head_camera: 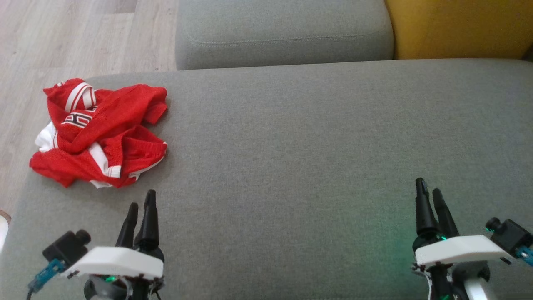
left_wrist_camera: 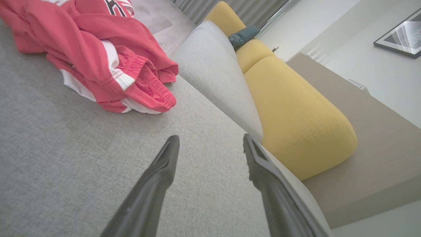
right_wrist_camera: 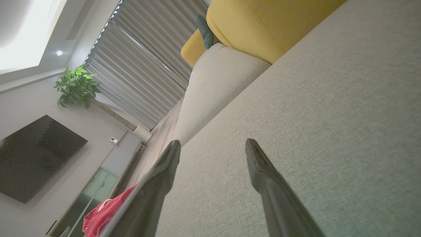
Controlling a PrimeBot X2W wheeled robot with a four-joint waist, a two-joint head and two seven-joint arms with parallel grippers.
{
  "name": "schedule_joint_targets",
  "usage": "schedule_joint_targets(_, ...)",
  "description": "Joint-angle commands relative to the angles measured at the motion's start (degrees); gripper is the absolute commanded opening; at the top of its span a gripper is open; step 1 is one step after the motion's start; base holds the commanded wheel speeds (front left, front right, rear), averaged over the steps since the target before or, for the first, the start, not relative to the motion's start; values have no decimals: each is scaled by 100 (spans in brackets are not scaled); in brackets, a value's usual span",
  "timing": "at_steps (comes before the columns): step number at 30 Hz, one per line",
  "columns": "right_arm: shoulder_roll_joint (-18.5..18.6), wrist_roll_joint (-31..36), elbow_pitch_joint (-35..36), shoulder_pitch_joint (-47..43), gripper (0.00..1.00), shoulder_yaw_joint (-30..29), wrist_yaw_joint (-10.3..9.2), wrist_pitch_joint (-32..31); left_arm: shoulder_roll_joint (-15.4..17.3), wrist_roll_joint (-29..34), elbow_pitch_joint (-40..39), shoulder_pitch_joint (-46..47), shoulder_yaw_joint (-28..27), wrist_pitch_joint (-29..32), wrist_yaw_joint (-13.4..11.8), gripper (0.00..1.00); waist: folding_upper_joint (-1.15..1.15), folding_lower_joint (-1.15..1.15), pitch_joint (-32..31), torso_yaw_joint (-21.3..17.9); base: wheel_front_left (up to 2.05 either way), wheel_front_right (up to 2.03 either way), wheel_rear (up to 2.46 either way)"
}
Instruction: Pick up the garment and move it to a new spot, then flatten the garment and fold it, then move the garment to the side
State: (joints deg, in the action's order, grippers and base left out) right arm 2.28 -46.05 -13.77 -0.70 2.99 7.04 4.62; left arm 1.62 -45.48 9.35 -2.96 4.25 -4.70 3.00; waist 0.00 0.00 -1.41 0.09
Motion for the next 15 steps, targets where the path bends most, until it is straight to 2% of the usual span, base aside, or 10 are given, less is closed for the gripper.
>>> schedule_joint_targets(1,34,150,187,175,100,97,25,71,78,143,-234,129,-77,-57,-13,100,0,0,-2,1,0,0,0)
schedule_joint_targets(15,41,1263,229,159,100,279,30,308,90,1210,-365,-21,15,-296,-57,100,0,0,-48,9,0,0,0)
